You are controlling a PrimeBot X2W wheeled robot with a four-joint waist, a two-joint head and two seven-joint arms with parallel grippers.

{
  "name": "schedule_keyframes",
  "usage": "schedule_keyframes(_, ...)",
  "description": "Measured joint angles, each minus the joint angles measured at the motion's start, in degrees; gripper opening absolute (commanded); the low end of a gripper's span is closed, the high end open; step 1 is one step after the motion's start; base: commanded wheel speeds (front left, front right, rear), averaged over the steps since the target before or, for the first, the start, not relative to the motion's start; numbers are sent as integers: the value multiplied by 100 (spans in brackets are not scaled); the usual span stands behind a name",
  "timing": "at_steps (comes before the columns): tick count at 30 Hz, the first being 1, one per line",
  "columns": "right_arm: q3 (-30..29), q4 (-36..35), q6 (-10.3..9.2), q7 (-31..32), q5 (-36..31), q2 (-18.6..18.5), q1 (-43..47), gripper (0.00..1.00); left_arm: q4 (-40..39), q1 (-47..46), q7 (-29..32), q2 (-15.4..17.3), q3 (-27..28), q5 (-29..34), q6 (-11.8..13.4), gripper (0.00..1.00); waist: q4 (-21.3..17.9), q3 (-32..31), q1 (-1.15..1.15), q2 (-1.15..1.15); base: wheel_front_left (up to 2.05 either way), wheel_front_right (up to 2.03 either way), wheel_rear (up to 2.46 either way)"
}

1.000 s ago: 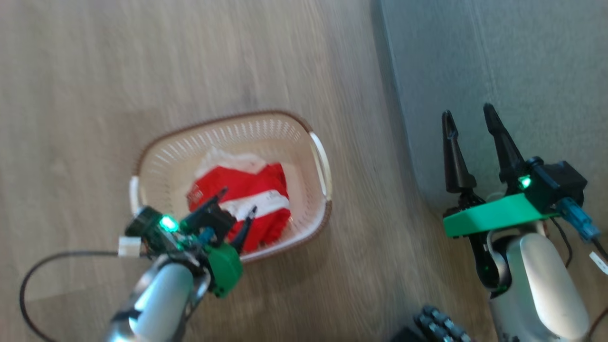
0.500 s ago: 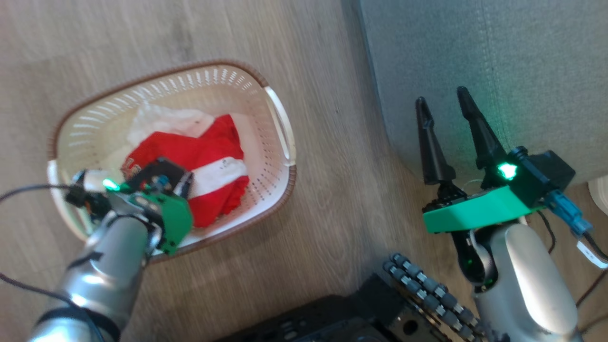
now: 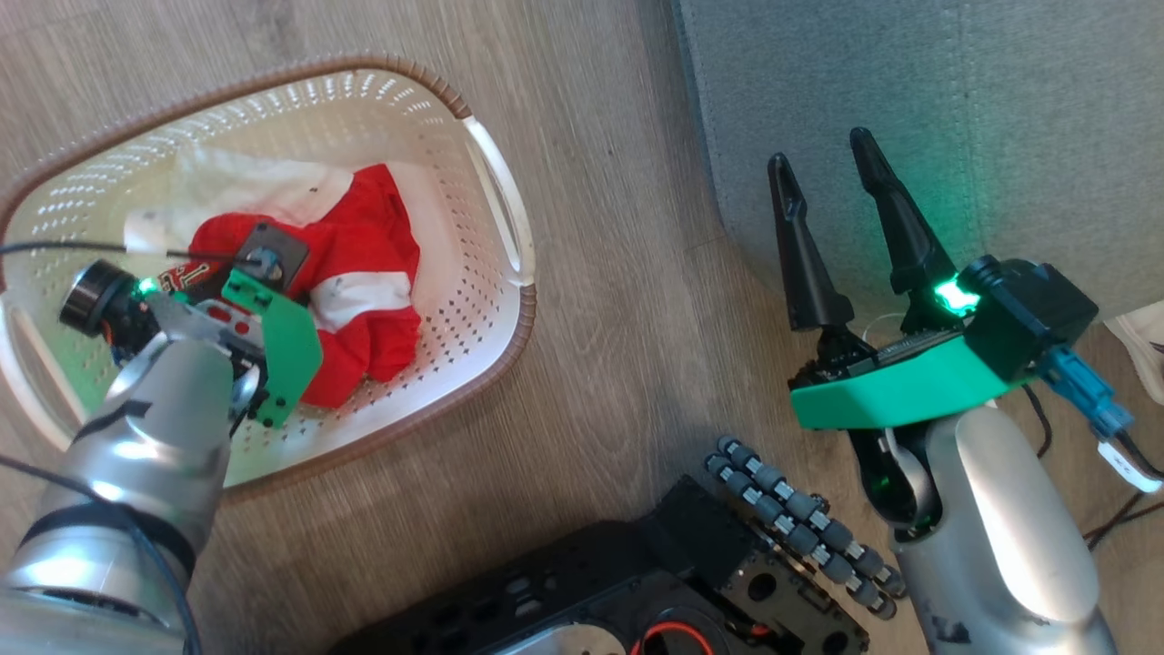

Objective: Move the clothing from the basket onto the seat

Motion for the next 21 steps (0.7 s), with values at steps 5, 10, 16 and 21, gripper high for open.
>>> schedule_keyframes(5,52,-33,0,0,7,1,-42,100,42,-121,583,-5,-100,-15,-148,100,1,82,-1,0,0,0,0)
schedule_keyframes(10,81,-33,0,0,16,1,-42,100,64,-165,604,-5,-146,-18,-198,100,-15,108,-1,0,0,0,0)
schedule_keyframes(16,100,-34,0,0,41,1,-43,100,96,-208,817,-23,-30,-424,-204,0,-21,100,-1,0,0,0,0)
schedule_keyframes(21,113,-26,0,0,62,1,-85,100,124,-196,815,-21,-33,-539,-250,0,-41,16,-1,0,0,0,0)
